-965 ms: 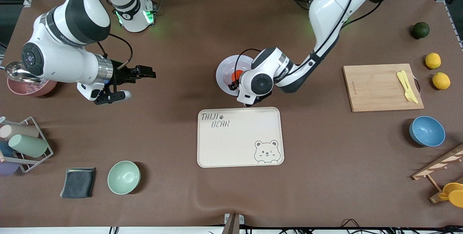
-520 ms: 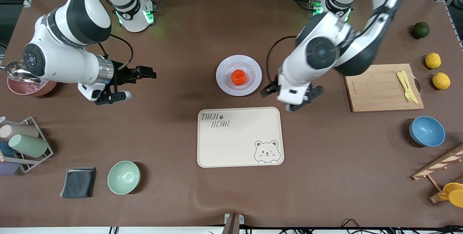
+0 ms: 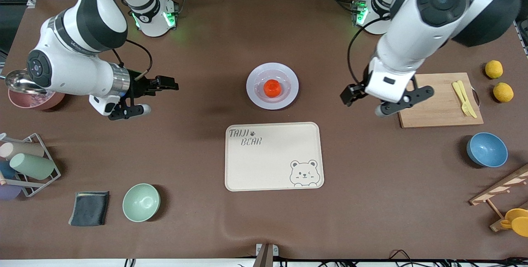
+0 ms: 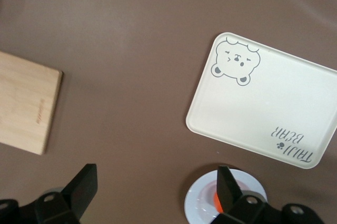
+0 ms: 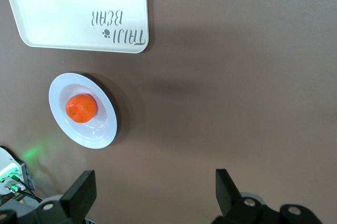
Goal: Place orange and plate with both arms
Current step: 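Raise the left gripper back toward the cutting board, then reach the right gripper to the rim of the white plate, then grip the plate rim with the right gripper, then slide the plate with the orange onto the bear tray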
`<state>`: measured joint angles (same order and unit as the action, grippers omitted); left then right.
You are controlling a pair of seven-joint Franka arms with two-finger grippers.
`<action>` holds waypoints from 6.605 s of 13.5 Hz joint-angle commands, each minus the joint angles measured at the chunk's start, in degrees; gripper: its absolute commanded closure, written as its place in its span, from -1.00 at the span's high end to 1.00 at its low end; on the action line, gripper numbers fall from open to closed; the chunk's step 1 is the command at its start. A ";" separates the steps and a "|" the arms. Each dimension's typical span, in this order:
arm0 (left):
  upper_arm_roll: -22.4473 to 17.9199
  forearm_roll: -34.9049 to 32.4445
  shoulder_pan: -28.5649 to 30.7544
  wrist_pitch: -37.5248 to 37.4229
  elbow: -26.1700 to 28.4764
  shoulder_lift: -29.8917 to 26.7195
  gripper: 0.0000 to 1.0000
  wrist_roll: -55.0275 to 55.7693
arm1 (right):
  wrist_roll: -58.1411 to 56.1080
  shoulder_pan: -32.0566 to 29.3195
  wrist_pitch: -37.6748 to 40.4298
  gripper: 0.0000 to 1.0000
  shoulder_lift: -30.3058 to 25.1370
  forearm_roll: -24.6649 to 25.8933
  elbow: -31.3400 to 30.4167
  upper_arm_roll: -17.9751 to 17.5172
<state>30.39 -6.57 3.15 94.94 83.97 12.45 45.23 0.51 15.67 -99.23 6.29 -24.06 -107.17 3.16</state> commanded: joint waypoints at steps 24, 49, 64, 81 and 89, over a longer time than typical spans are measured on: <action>-25.02 7.62 -2.45 -8.37 7.00 -14.91 1.00 -38.46 | 1.08 5.43 -8.44 1.00 1.09 -3.98 -4.81 0.01; -24.67 7.71 -2.45 -8.37 7.17 -12.19 1.00 -37.94 | -17.68 16.06 -24.17 1.00 6.45 -40.15 -22.02 0.09; -24.67 7.71 -2.36 -8.01 7.35 -10.78 1.00 -37.76 | -43.31 28.79 -35.15 1.00 19.20 -77.61 -23.35 0.01; -24.67 7.71 -2.36 -7.22 8.14 -10.69 1.00 -37.76 | -51.40 31.71 -36.30 -1.00 20.43 -90.90 -19.75 0.01; -24.67 7.71 -2.45 -7.05 8.14 -10.69 1.00 -37.67 | -41.74 27.58 -39.36 -1.00 23.67 -91.78 -5.62 0.36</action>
<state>5.50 -0.10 0.30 87.07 91.75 2.03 7.27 -43.13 44.88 -137.05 27.60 -114.71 -117.25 4.16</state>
